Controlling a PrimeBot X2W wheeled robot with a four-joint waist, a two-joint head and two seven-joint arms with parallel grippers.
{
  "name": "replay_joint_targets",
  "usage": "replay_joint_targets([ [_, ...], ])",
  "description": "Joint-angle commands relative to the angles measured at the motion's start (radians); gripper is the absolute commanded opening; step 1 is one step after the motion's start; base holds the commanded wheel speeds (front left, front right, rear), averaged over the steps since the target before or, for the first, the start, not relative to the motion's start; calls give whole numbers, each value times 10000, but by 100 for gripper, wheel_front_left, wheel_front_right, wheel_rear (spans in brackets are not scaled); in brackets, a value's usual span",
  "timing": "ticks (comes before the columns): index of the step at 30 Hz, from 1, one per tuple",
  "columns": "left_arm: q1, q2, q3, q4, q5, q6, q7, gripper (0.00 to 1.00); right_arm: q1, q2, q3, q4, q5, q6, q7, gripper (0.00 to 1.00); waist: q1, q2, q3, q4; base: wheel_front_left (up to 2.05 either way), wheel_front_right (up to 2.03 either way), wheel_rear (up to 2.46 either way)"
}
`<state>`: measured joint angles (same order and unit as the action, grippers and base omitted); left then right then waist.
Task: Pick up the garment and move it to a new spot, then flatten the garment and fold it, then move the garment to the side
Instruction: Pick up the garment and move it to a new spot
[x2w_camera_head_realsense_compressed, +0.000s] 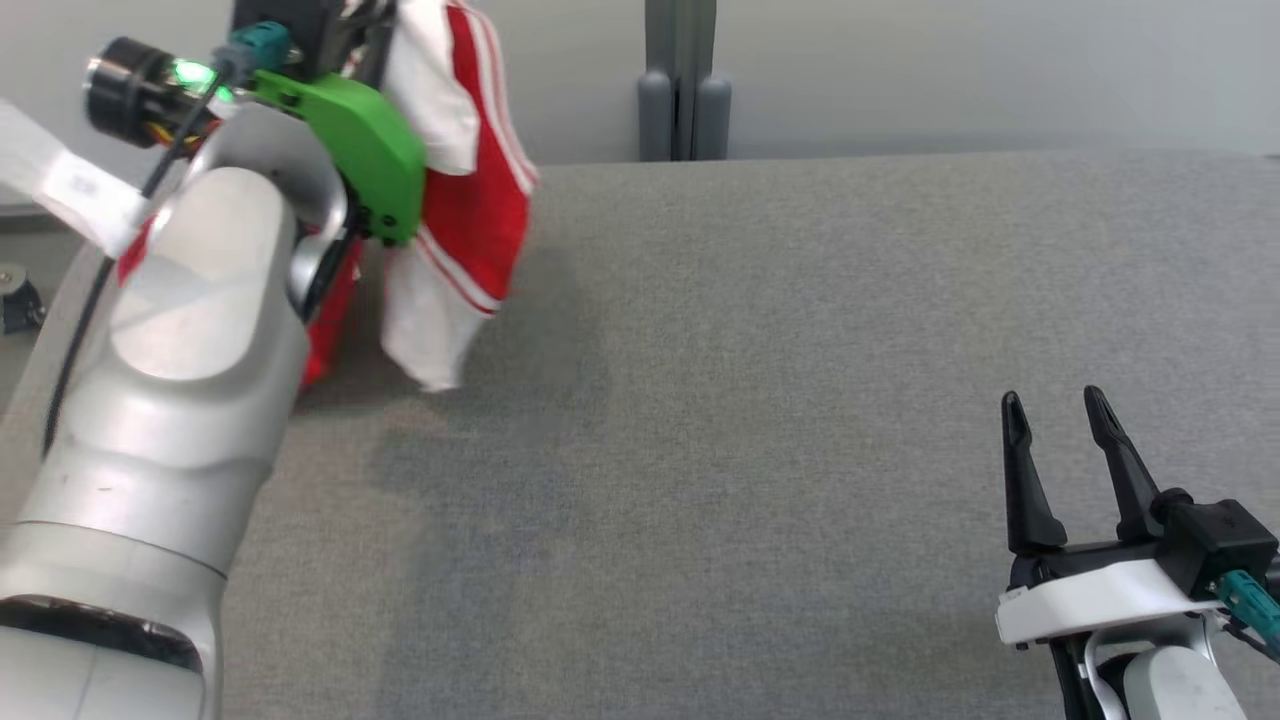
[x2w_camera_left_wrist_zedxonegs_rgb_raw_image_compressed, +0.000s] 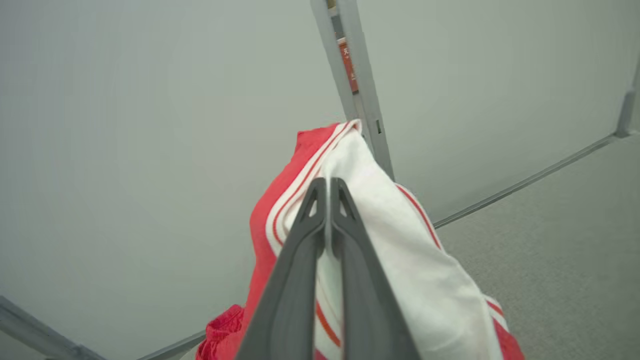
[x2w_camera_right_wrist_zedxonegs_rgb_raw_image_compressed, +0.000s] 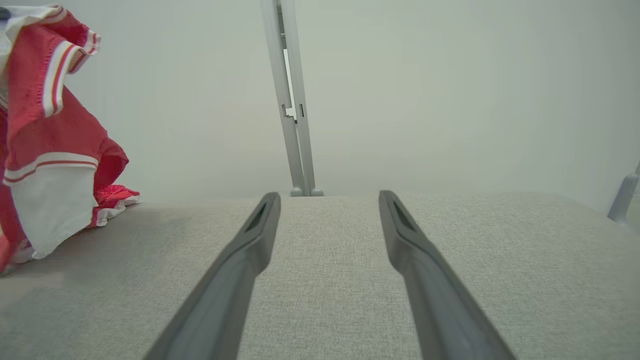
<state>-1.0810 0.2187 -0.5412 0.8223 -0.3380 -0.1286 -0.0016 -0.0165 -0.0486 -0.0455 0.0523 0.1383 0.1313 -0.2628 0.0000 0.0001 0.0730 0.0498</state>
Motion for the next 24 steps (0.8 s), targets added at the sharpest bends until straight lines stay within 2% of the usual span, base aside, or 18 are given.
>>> replay_joint_targets([
  [1,162,-135,-310,-490,-366,-13,60,0,184,-31,-127,-22,39,-12,-30,100,0,-1,-828,-754,0,0,0],
  [6,404,-588,-1011,-2222,-1650,-13,186,0,297,-28,-488,-107,-68,-10,-30,100,0,-1,-873,-1309,0,0,0],
  [11,770,-1156,-1064,-3410,-2591,-10,38,0,317,-28,-665,-101,-55,-10,-31,100,0,-1,-766,-1805,0,0,0],
  [13,1161,-1309,-1016,-3577,-2905,137,-36,0,326,-28,-705,-95,14,-10,-30,100,0,-1,-672,-1956,0,0,0],
  [17,2341,-1492,-1082,-3191,-3340,531,-345,0,172,-29,-590,-134,139,-10,-31,100,0,-1,-381,-2198,0,0,0],
  [24,4070,-1459,-625,-776,-3677,1377,-1768,0,-105,-29,-519,-184,177,-10,-31,100,0,-1,230,-2266,0,0,0],
])
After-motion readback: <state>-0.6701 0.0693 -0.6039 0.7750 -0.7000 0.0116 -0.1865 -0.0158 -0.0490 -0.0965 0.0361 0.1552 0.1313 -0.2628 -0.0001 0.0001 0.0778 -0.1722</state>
